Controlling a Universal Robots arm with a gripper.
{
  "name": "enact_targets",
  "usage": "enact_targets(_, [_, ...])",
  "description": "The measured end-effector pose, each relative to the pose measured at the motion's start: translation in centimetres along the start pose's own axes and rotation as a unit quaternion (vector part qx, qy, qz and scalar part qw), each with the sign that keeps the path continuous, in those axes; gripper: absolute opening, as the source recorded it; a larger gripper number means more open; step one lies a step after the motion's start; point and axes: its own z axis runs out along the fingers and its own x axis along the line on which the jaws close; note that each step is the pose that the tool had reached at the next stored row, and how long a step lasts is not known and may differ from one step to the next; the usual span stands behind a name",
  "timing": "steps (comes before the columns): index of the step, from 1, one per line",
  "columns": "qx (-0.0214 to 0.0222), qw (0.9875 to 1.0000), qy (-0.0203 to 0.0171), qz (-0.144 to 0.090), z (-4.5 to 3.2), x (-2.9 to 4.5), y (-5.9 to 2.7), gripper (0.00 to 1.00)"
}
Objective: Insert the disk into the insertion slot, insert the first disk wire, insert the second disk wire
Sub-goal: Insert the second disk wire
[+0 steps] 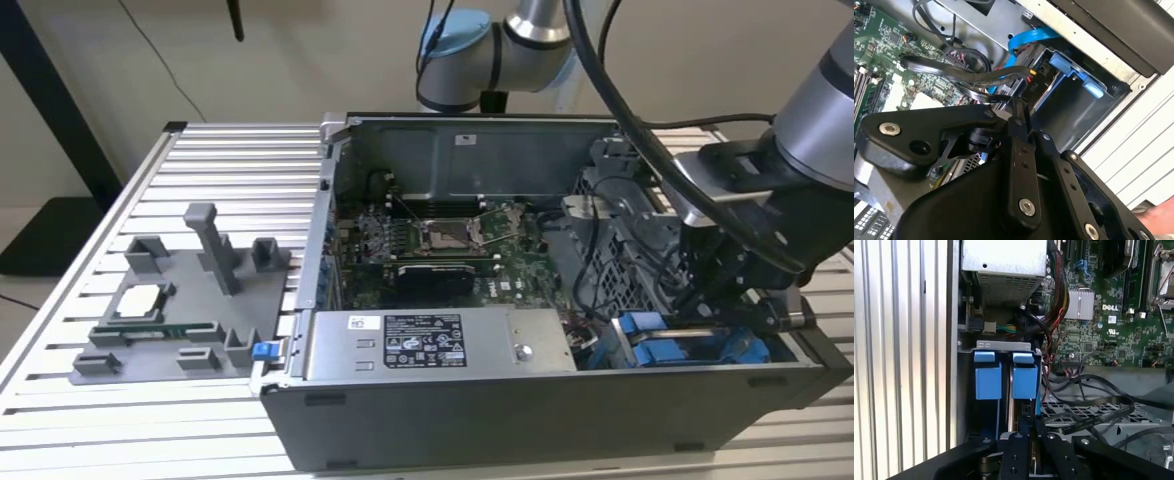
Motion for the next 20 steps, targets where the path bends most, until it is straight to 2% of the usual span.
enact_targets(5, [0.0000,1.0000,0.0010,0.000,0.39,0.04,0.00,0.00])
enact_targets(7, [0.0000,1.0000,-0.0022,0.000,0.41,0.05,0.00,0.00])
enact_targets(8, [0.0001,1.0000,-0.0049,0.000,0.33,0.03,-0.01,1.00])
enact_targets(9, [0.0001,1.0000,-0.0063,0.000,0.12,0.01,-0.01,1.00])
enact_targets(16, [0.0001,1.0000,-0.0067,0.000,-2.60,-0.30,-0.10,1.00])
enact_targets(20, [-0.0002,1.0000,-0.0066,0.000,-3.57,-0.41,-0.13,1.00])
